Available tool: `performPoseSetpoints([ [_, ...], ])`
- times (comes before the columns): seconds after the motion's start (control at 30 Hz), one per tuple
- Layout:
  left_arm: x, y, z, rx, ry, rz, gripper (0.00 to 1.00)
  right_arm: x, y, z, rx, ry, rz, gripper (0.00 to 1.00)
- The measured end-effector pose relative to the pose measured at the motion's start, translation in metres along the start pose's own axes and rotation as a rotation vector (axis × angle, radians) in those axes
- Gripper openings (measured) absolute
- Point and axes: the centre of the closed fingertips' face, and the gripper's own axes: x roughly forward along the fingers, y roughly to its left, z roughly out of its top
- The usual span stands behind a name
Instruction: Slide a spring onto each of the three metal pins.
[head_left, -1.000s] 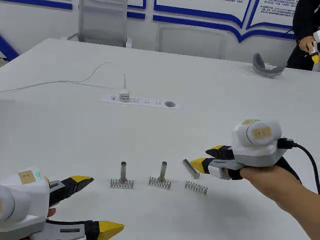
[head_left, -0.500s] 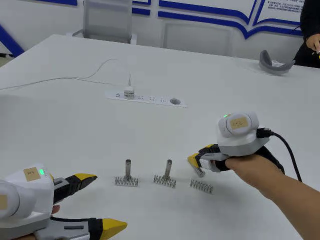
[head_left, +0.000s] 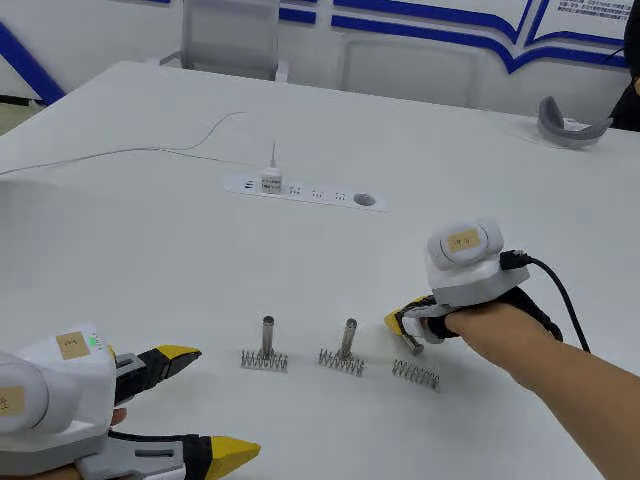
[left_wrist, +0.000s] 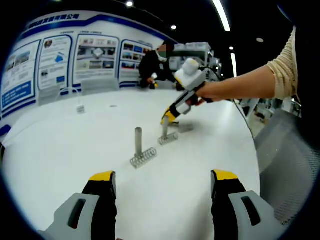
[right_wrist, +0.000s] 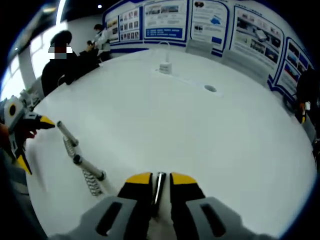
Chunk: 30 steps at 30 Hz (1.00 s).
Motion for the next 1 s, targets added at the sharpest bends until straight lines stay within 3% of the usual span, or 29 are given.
performPoseSetpoints([
  [0.77, 0.0004, 0.0027, -0.0006, -0.003, -0.001, 0.001, 0.79, 0.0034, -0.0002, -0.0063, 0.014, 0.082, 0.010, 0.09],
  [1.0, 0.0016, 0.0023, 0.0008, 0.003, 0.000, 0.000, 0.79, 0.0035, 0.0010, -0.0066, -0.019, 0.105, -0.024, 0.09],
])
